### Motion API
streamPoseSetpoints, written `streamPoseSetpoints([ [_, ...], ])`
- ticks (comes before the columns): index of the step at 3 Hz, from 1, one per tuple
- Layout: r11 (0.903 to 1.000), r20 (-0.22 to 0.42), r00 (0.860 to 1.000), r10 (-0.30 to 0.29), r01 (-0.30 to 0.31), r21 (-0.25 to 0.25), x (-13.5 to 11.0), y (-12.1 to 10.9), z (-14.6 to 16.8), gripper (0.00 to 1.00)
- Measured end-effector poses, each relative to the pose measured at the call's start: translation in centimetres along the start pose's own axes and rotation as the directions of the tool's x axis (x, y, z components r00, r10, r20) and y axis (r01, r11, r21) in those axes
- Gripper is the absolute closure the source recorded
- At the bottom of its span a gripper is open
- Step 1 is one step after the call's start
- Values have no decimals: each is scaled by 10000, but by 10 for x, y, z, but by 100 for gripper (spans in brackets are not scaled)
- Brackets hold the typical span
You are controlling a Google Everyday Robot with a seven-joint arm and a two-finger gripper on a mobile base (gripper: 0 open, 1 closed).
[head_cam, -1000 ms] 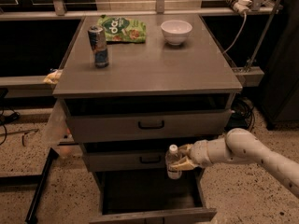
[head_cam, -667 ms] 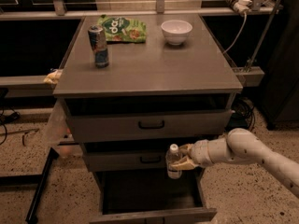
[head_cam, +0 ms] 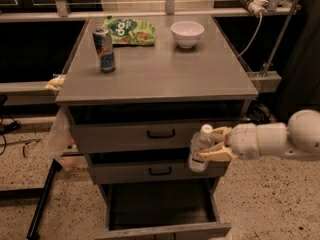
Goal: Pick blue plastic bottle from bottom drawer and place on counter
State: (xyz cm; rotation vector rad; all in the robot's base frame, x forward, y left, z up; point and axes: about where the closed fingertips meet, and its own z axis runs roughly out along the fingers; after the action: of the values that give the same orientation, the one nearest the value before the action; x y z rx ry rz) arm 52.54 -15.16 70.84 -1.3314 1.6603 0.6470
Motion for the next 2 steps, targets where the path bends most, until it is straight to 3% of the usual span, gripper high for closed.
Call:
streamPoseSetpoints([
  [1, 9957, -249, 9992, -300, 321, 866, -103, -9, -94, 100],
  [2, 9890, -498, 9948, -890, 942, 1140, -146, -9, -114, 100],
])
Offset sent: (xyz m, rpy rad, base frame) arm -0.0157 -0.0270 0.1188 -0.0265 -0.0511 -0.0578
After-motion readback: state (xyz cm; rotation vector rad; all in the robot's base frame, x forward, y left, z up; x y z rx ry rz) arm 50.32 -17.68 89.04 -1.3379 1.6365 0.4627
